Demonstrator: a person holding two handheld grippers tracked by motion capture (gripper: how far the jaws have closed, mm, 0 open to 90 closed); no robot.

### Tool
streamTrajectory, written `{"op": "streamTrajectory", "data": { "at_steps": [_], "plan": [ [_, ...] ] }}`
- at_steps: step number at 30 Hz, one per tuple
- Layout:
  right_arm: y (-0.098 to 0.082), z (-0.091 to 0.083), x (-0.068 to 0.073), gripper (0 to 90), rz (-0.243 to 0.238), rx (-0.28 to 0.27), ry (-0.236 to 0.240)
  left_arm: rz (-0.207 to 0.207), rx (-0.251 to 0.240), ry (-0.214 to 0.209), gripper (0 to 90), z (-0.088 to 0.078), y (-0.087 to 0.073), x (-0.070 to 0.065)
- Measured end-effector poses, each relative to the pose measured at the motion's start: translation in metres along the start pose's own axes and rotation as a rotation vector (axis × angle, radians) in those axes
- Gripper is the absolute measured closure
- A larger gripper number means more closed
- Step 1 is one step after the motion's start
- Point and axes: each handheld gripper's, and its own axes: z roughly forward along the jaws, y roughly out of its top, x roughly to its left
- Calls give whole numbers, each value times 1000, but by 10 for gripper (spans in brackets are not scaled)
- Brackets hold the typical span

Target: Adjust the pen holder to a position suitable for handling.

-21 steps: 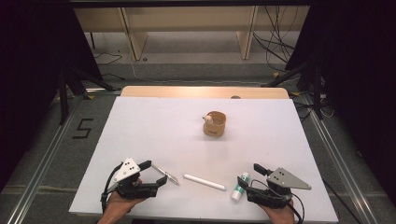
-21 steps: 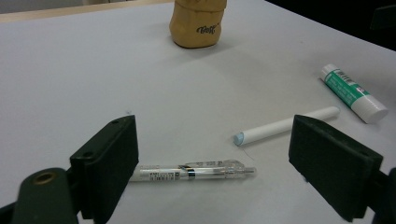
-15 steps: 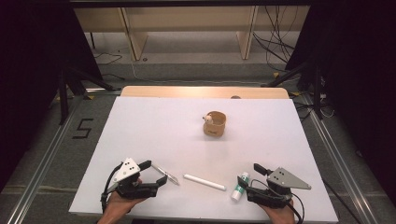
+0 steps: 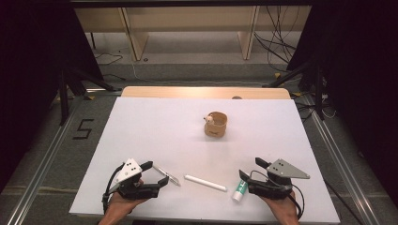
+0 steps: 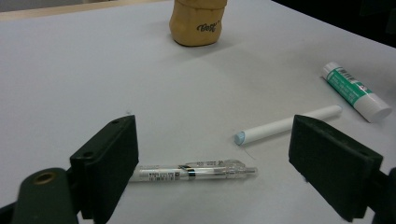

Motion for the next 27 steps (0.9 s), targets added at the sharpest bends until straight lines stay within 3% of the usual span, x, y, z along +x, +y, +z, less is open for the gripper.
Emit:
{"op": "streamTrajectory", "data": {
  "at_steps": [4, 8, 13, 17, 20, 27],
  "plan": [
    [7, 8, -7, 304, 9, 23, -18, -5, -6, -1, 154, 0, 0, 0],
    [25, 23, -15, 444, 14, 36, -36, -7, -6, 2, 154, 0, 0, 1],
    [42, 44, -25, 554, 12, 22, -45, -7, -8, 2, 154, -1, 0, 2],
    [52, 65, -34, 636, 41, 31, -51, -5, -10, 0, 154, -1, 0, 2],
    [56, 79, -40, 683, 34, 53, -77, -7, -14, 0, 154, -2, 0, 3],
    [55, 105, -61, 794, 93, 84, -107, -4, -15, -1, 154, -2, 1, 2]
  ]
}}
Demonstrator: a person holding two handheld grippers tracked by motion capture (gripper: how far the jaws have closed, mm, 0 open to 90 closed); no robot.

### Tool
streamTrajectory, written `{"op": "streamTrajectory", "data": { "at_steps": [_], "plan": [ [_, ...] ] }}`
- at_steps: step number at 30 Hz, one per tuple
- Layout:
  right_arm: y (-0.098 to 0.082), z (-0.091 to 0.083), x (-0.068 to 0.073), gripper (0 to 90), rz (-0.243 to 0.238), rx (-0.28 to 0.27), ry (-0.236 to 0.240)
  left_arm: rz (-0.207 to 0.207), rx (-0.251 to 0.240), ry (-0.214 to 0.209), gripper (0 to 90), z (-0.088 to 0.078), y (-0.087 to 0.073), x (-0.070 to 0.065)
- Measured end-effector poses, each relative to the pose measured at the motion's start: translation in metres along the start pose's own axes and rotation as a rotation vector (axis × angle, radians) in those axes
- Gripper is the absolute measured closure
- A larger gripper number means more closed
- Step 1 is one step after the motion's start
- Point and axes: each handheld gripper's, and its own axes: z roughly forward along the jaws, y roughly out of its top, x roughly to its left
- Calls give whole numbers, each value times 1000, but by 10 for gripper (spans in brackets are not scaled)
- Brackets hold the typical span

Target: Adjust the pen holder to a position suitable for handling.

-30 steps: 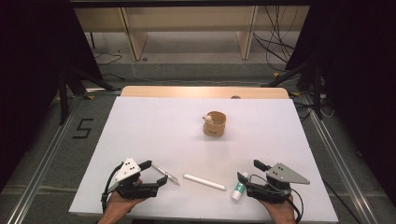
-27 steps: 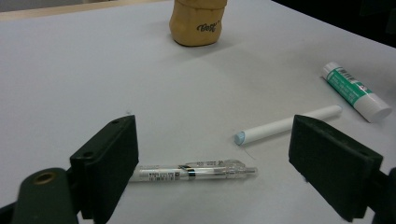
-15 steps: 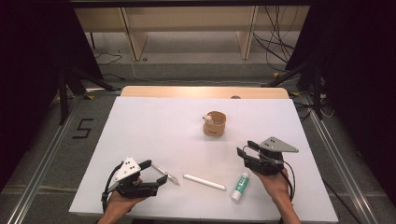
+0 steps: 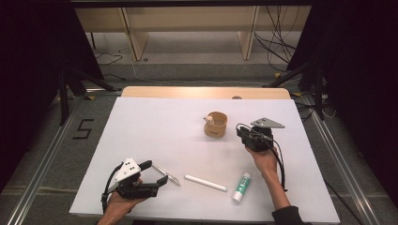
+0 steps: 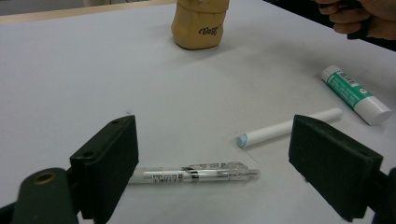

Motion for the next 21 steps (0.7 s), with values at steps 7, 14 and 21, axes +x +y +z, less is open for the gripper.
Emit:
{"op": "streamTrajectory", "data": {
  "at_steps": [7, 14, 21],
  "plan": [
    [4, 15, -10, 876, 35, 14, -21, 3, 5, 1, 154, 0, 0, 0],
    [11, 36, -20, 900, 140, 40, -26, 0, 1, 0, 154, 0, 0, 0],
    [13, 53, -17, 900, 147, 76, -56, -2, -1, -2, 154, -1, 1, 0]
  ]
}}
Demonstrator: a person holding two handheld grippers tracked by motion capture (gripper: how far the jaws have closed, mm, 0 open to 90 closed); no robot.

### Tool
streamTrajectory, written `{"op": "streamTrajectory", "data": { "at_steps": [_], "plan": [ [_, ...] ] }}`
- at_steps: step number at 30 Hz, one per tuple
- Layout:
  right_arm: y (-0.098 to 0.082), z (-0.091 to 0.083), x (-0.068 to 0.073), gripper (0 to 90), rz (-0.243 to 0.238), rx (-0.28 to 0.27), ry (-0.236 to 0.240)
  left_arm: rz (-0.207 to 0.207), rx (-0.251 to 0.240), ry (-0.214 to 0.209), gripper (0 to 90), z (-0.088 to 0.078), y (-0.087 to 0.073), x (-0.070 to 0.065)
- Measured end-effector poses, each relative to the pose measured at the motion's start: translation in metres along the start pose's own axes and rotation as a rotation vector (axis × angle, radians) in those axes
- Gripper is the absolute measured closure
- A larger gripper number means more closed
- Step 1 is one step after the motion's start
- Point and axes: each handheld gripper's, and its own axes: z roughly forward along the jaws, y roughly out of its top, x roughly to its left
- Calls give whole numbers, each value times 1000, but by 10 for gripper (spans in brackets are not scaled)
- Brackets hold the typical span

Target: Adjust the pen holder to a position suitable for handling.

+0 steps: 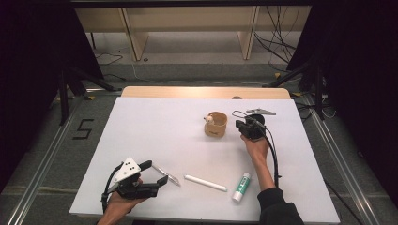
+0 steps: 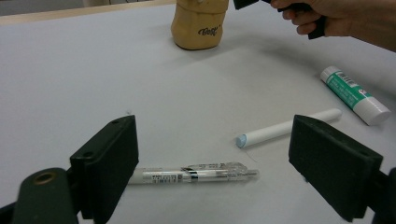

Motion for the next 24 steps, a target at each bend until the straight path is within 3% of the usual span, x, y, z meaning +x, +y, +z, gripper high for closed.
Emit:
{"op": "streamTrajectory", "data": {
  "at_steps": [9, 20, 21, 24],
  "plan": [
    [-3, 15, 3, 900, 6, 45, -8, -2, 2, -1, 154, 0, 0, 0],
    [1, 31, 20, 900, -47, 88, -9, 0, 1, 0, 154, -1, 1, 1],
    [0, 32, 22, 900, -55, 95, -28, -2, 1, 0, 154, -1, 0, 1],
    [0, 33, 22, 900, -39, 96, -24, -1, 1, 1, 154, 0, 1, 1]
  ]
}}
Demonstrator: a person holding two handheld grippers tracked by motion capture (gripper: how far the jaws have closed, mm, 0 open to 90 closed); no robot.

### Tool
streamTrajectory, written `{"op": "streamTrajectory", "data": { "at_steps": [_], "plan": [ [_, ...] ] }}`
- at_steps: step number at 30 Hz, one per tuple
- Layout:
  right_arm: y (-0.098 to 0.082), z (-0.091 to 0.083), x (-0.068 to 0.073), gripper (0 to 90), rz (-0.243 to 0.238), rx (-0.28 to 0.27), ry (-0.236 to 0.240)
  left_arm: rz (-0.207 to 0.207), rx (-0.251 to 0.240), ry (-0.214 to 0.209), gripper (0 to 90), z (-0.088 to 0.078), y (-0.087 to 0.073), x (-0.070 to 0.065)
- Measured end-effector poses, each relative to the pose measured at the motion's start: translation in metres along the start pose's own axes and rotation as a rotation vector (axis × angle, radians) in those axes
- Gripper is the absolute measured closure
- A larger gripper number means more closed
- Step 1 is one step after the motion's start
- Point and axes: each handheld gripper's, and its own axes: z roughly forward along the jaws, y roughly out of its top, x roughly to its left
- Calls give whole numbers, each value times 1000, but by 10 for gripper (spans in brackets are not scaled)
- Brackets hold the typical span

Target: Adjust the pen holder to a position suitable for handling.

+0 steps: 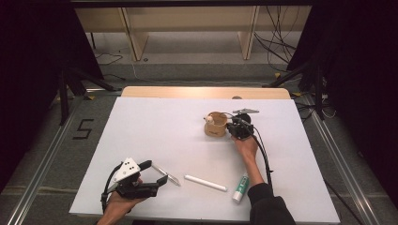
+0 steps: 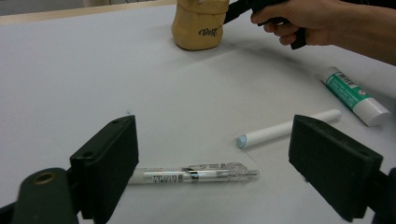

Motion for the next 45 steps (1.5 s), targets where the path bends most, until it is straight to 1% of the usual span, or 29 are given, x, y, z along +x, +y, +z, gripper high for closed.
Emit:
{"op": "streamTrajectory", "data": {
  "at_steps": [1, 2, 4, 8, 9, 12, 18, 20, 21, 23, 25, 27, 30, 37, 45],
  "plan": [
    [0, 0, 0, 900, 3, 0, -1, -1, 0, 0, 154, 0, 0, 0],
    [0, 0, 2, 900, -9, 3, -14, -1, 0, 1, 154, 0, 0, 0],
    [0, 0, 3, 900, -17, 4, -15, 0, 2, 1, 154, 1, 0, 0],
    [3, 0, 6, 900, -17, -2, -15, 0, 1, 2, 154, 1, 0, 0],
    [5, 0, 10, 900, -30, 0, -23, 0, 2, 2, 154, 1, 0, 0],
    [5, 1, 13, 900, -41, 4, -27, 0, 0, 2, 154, 0, 0, 0],
    [3, 5, 15, 900, -26, 26, -23, 0, -1, 1, 154, 0, 0, 0],
    [2, 7, 16, 900, -26, 30, -17, 0, -1, 2, 154, 0, 0, 0],
    [3, 9, 19, 900, -22, 30, -8, 0, -1, 2, 154, 0, 0, 0],
    [3, 10, 21, 900, -24, 31, -6, 0, 0, 2, 154, 0, 0, 0],
    [4, 13, 28, 900, -33, 36, 1, 0, 0, 1, 154, 0, 0, 0],
    [4, 14, 29, 900, -39, 38, 2, 0, -1, 0, 154, 0, 0, 0],
    [5, 17, 37, 900, -52, 43, 10, 1, -1, 0, 154, 0, 0, 0],
    [8, 21, 46, 900, -56, 52, 22, -2, -5, 0, 154, 0, 1, 0],
    [8, 22, 48, 900, -70, 56, 22, 0, -8, 1, 154, 0, 1, 0]
  ]
}}
